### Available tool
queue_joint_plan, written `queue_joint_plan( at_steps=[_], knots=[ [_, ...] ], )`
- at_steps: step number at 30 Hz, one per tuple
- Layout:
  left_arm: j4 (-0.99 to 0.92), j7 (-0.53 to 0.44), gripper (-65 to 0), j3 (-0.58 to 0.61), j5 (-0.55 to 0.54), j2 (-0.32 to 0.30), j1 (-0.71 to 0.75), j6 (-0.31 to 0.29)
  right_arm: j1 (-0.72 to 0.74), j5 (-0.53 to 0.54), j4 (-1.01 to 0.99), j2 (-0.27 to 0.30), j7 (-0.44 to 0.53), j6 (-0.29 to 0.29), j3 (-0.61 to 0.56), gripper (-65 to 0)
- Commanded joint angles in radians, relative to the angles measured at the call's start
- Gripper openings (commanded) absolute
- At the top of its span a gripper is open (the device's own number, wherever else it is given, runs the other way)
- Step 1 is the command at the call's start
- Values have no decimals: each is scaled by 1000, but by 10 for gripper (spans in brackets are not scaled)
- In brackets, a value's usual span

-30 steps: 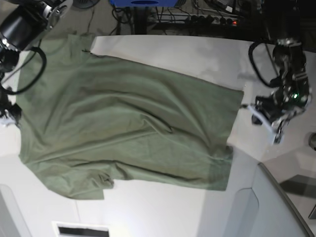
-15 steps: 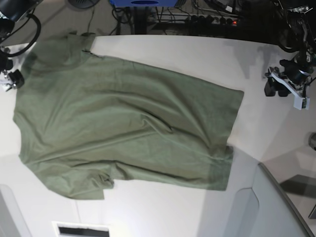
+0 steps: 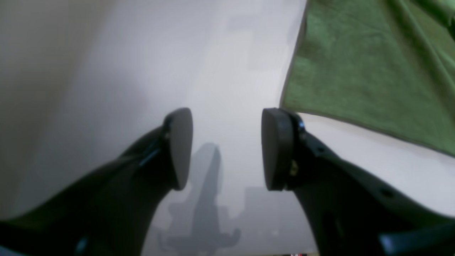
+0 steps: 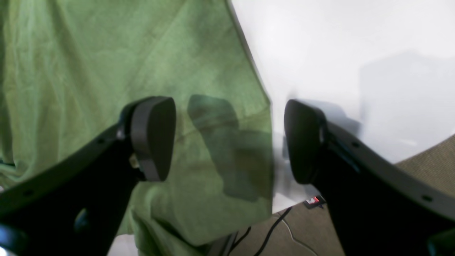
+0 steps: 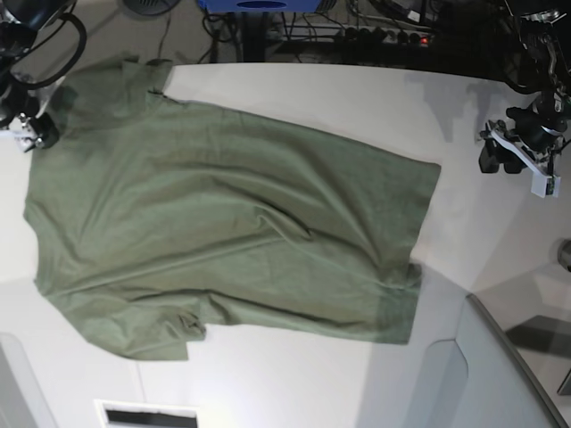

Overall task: Layout the t-shirt on the table in an organized manner, then fold the t-shirt properly
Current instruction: 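Open both grippers and raise them off the shirt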

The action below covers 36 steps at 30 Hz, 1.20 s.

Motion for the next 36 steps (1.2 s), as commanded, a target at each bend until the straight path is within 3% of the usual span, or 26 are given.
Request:
queue_joint_plan(
  at_steps=[1, 5, 7, 11, 19, 23, 24, 36],
  knots=[
    [16, -18, -346, -6, -12, -18, -6, -6, -9, -6, 3, -4, -29, -3, -6, -204],
    [-8, -18, -346, -4, -12, -18, -9, -6, -9, -6, 5, -20, -29, 0, -7, -204],
    [-36, -18, -346, -4, -12, -18, -10, -6, -11, -6, 5, -21, -32, 31, -7, -212],
    [-51, -20, -346, -4, -12, -18, -10, -6, -12, -8, 3, -23, -35, 86, -7, -321],
    [-54, -21, -346, 2, -12, -16, -10, -6, -12, -10, -4, -23, -31, 92, -7, -449],
    [-57, -21, -346, 4, -14, -13, -12, -6, -12, -10, -6, -23, -32, 92, -4, -630],
    [-70, -21, -337, 4, -20, -9, -12, -6, -12, -10, -6, -23, -34, 92, -4, -645],
    [-175, -21, -332, 5, -14, 82, -42, -9, -8, -8, -6, -23, -34, 92, -6, -644]
  ],
)
